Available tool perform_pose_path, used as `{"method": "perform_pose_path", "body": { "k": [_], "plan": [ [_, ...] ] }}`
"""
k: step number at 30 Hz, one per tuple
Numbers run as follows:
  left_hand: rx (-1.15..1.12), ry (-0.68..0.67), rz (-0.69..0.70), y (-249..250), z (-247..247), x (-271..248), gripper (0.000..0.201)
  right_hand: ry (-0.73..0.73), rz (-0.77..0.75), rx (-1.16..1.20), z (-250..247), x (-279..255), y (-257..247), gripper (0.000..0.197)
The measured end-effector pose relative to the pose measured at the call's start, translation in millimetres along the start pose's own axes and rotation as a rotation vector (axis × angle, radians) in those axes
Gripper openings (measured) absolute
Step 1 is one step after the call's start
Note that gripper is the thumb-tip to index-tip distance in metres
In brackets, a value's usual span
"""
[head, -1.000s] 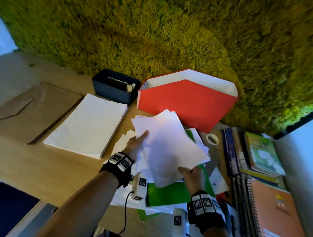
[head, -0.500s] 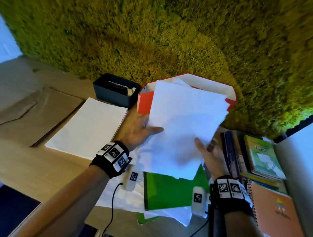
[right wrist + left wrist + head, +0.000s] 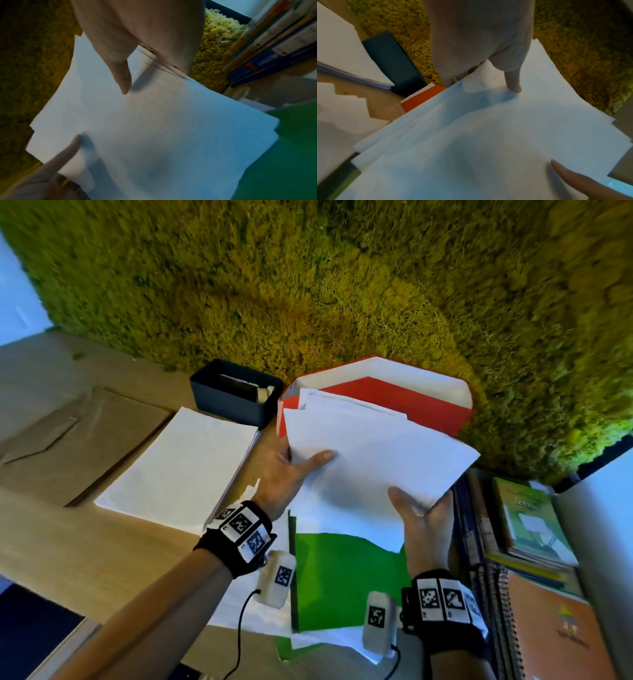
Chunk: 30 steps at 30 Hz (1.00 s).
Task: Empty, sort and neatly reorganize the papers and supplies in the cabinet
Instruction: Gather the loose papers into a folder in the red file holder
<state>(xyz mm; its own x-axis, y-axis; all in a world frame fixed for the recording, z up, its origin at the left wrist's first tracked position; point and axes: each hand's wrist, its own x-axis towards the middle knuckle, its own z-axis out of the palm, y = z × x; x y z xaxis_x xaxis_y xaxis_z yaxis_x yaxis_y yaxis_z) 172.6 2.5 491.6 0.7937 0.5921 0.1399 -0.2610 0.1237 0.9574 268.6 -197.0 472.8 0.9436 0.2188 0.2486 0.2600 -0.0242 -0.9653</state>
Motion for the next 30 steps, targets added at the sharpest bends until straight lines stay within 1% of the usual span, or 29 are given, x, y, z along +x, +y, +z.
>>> {"method": "perform_pose_path", "body": {
  "k": [1,3,6,9,12,14,16,17,18,19,20,21,23,25,26,28,30],
  "plan": [
    [-0.005,0.002,-0.005,-4.5,0.4,-1.6,0.055,0.002,0.006,0.012,-2.0,-2.0,3.1,0.057],
    [-0.014,-0.002,-0.004,-8.9,3.5,-4.8,0.05,0.014,0.001,0.016,-5.1,-5.1,1.7,0.053],
    [-0.024,-0.034,0.019,-6.5,10.5,-6.7,0.045,0.046,-0.017,0.056,-8.6,-5.3,-12.5,0.041],
    [-0.008,-0.066,0.033,-8.4,13.0,-4.3,0.042,0.06,-0.082,0.131,-11.3,-2.6,-29.1,0.027],
    [0.0,-0.055,0.048,-10.5,15.7,-3.2,0.041,0.136,-0.183,0.052,-11.2,0.8,-31.6,0.021],
    [0.007,-0.037,0.077,-9.4,20.0,-2.9,0.046,0.179,-0.212,-0.018,-10.1,2.6,-24.3,0.027],
    [0.018,-0.003,0.077,-11.3,22.1,-1.6,0.054,0.153,-0.168,-0.049,-9.2,2.4,-13.7,0.037],
    [0.019,0.01,0.06,-14.2,21.6,-1.1,0.059,0.122,-0.11,-0.065,-8.6,1.6,-6.0,0.036],
    [0.021,0.013,0.036,-17.5,20.9,-1.5,0.061,0.091,-0.052,-0.094,-7.8,0.4,2.0,0.027],
    [0.028,0.017,0.015,-20.6,20.5,-2.4,0.06,0.067,-0.008,-0.131,-6.9,-0.8,9.8,0.014],
    [0.041,0.021,0.003,-22.9,20.1,-4.0,0.055,0.058,0.006,-0.164,-5.4,-3.2,13.1,0.006],
    [0.051,0.028,0.004,-24.9,19.9,-5.9,0.049,0.059,-0.007,-0.181,-3.7,-5.8,12.8,0.007],
    [0.048,0.043,0.02,-23.3,20.4,-8.2,0.04,0.1,-0.072,-0.172,1.0,-8.6,7.3,0.026],
    [0.012,0.032,-0.005,-23.1,19.7,-7.3,0.038,0.163,-0.092,-0.125,4.4,-10.8,7.3,0.042],
    [0.002,0.018,-0.024,-25.4,18.8,-6.3,0.039,0.183,-0.091,-0.112,5.1,-11.9,10.3,0.047],
    [0.028,-0.013,-0.07,-33.0,14.6,-5.5,0.038,0.209,-0.073,-0.122,9.6,-15.9,15.9,0.051],
    [0.111,-0.037,-0.116,-41.1,8.2,-8.9,0.036,0.225,-0.062,-0.166,16.7,-20.4,14.9,0.046]
  ]
}}
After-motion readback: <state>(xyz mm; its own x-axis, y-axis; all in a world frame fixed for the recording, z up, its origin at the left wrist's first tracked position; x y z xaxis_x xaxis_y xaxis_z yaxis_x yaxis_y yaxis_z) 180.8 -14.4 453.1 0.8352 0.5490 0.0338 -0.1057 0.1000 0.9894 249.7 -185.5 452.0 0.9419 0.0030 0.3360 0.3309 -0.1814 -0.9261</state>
